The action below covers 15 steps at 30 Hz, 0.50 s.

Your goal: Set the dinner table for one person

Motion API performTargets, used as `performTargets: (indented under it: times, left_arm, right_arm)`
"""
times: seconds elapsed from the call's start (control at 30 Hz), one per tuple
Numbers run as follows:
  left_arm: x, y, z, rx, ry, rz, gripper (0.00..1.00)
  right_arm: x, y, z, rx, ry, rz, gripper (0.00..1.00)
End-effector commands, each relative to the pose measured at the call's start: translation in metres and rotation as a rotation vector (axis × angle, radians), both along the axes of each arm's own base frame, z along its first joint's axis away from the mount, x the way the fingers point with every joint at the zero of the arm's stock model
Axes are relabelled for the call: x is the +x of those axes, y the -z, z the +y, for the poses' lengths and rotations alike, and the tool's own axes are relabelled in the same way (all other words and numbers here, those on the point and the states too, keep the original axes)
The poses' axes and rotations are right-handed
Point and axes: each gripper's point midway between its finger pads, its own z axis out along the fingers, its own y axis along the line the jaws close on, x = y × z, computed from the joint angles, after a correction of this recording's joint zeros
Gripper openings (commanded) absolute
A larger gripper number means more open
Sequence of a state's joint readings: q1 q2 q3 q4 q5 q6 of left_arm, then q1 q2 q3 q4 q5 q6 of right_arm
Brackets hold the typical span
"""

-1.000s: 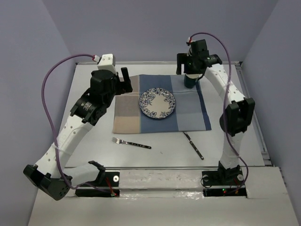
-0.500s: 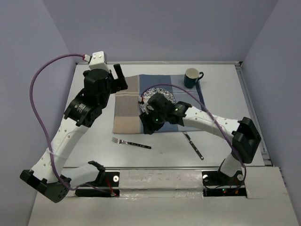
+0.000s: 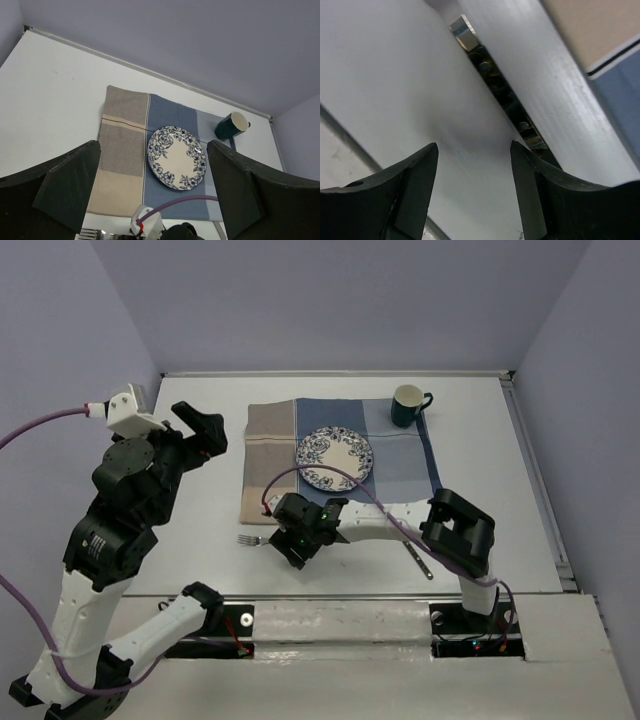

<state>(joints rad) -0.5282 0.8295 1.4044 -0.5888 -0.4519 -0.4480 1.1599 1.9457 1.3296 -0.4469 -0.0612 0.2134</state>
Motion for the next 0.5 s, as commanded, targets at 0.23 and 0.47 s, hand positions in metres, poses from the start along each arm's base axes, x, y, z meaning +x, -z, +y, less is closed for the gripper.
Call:
performTargets:
  times: [0.23,0.47]
  left_arm:
    - [-0.023,-0.002,0.007,-0.070,0.016,-0.009,0.99]
    - [-0.019,-0.003,0.000,-0.047,0.045,-0.011,0.99]
  right_arm:
    - [-0.006,-0.028,0.011,0.021,-0.026,-0.079,0.50]
    - [0.005,-0.026,0.020,-0.020,-0.142,-0.144,0.53]
